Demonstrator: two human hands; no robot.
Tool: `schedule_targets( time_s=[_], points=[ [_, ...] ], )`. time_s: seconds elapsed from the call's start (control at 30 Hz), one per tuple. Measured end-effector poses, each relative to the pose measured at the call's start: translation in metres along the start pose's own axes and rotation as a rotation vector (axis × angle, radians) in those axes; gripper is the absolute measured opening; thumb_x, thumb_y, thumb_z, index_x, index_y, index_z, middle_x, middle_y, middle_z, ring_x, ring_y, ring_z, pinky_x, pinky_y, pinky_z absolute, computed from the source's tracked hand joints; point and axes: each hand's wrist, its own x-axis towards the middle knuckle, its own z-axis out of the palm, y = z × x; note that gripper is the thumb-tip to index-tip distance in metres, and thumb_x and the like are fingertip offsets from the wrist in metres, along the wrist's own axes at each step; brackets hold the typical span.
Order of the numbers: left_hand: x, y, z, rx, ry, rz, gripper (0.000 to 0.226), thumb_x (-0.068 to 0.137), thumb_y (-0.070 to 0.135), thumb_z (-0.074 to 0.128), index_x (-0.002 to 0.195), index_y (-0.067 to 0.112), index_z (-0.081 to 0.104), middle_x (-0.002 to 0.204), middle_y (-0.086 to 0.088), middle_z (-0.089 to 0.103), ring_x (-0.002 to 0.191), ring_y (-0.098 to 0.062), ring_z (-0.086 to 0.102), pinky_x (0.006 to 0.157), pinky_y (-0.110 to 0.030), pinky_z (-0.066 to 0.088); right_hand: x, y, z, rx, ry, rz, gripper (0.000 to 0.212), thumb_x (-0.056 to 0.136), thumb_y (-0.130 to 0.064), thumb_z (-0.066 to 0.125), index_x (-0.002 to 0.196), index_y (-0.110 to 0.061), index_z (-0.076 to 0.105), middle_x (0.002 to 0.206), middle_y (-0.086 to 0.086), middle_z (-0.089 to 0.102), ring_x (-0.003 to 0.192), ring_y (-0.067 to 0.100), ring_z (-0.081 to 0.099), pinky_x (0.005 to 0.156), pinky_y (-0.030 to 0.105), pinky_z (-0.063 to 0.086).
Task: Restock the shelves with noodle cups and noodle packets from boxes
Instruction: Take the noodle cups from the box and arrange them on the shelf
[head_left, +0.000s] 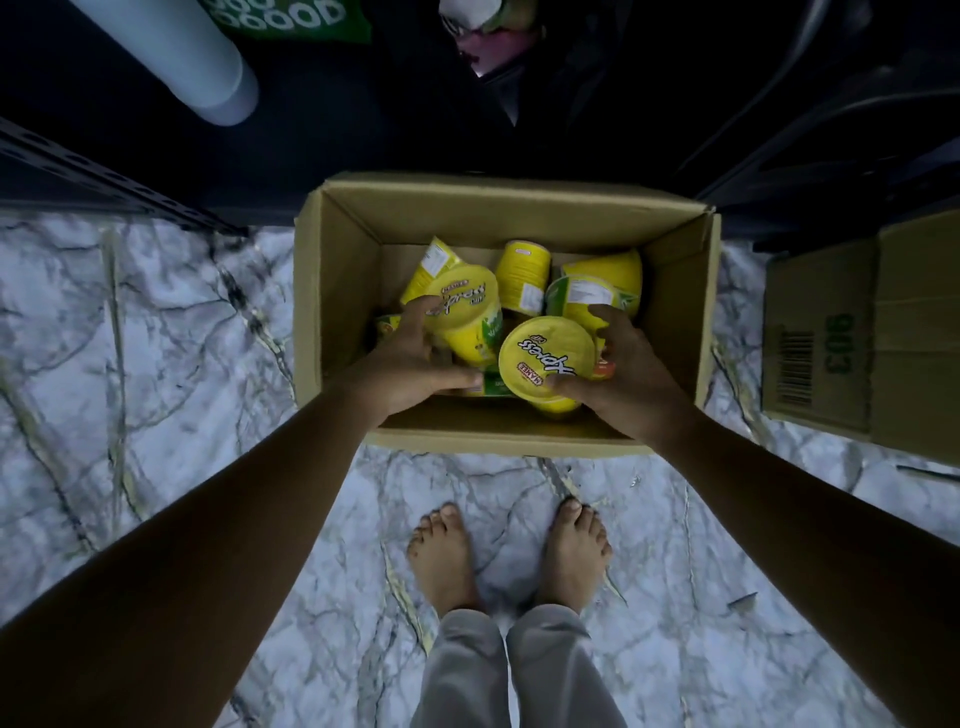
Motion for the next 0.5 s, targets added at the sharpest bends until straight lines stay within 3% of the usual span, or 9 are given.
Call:
schedule_targets(
  time_s=[0.03,0.17,0.27,0.37,0.43,0.5],
  points=[
    [0.0,0.002,0.001,0.044,0.028,0.012,0.096,0.081,0.019,0.088,0.155,0.029,0.028,0.116,0.022,0.047,0.105,0.0,0.053,0.08,-0.015,0.049,0.0,-0.004,-0.001,-0.091,-0.005,-0.069,0.098,0.073,-0.034,0.091,0.153,-0.034,0.036,0.152,0.004,0.039,0.137,0.021,0.043,0.107,0.03,0.037],
    [0.011,0.002,-0.001,0.31,0.188,0.052,0.093,0.078,0.038,0.088,0.153,0.031,0.034,0.144,-0.002,0.049,0.127,-0.024,0.054,0.104,-0.033,0.044,0.001,-0.015,-0.003,-0.436,-0.121,-0.322,0.067,0.087,-0.033,0.068,0.151,-0.035,0.046,0.164,0.0,0.031,0.15,0.03,0.026,0.12,0.05,0.028],
    [0.019,0.004,-0.001,0.429,0.269,0.024,0.07,0.084,0.041,0.081,0.144,0.028,0.047,0.145,-0.012,0.042,0.127,-0.03,0.053,0.094,-0.025,0.037,0.003,-0.015,-0.004,-0.572,-0.233,-0.381,0.052,0.094,-0.044,0.059,0.145,-0.038,0.055,0.168,-0.01,0.022,0.154,0.029,0.019,0.12,0.053,0.028],
    [0.026,0.005,-0.001,0.517,0.318,0.09,0.045,0.089,0.045,0.075,0.121,0.016,0.062,0.138,-0.01,0.051,0.139,-0.028,0.041,0.1,-0.03,0.039,0.007,-0.012,-0.007,-0.732,-0.295,-0.429,0.067,0.09,-0.059,0.065,0.152,-0.044,0.043,0.171,-0.01,0.008,0.156,0.027,0.011,0.115,0.055,0.03],
    [0.032,0.003,-0.001,0.607,0.309,0.117,0.047,0.088,0.051,0.074,0.108,0.01,0.063,0.131,-0.014,0.055,0.137,-0.032,0.042,0.099,-0.035,0.041,0.01,-0.01,-0.007,-0.824,-0.312,-0.472,0.072,0.091,-0.061,0.062,0.156,-0.045,0.035,0.172,-0.008,0.003,0.156,0.029,0.01,0.116,0.056,0.032],
    [0.038,0.001,-0.001,0.629,0.299,0.119,0.055,0.082,0.054,0.079,0.109,0.011,0.056,0.128,-0.016,0.053,0.124,-0.037,0.052,0.091,-0.038,0.043,0.011,-0.008,-0.005,-0.904,-0.292,-0.512,0.07,0.095,-0.061,0.054,0.158,-0.043,0.03,0.172,-0.004,0.005,0.157,0.031,0.009,0.118,0.054,0.029]
  ],
)
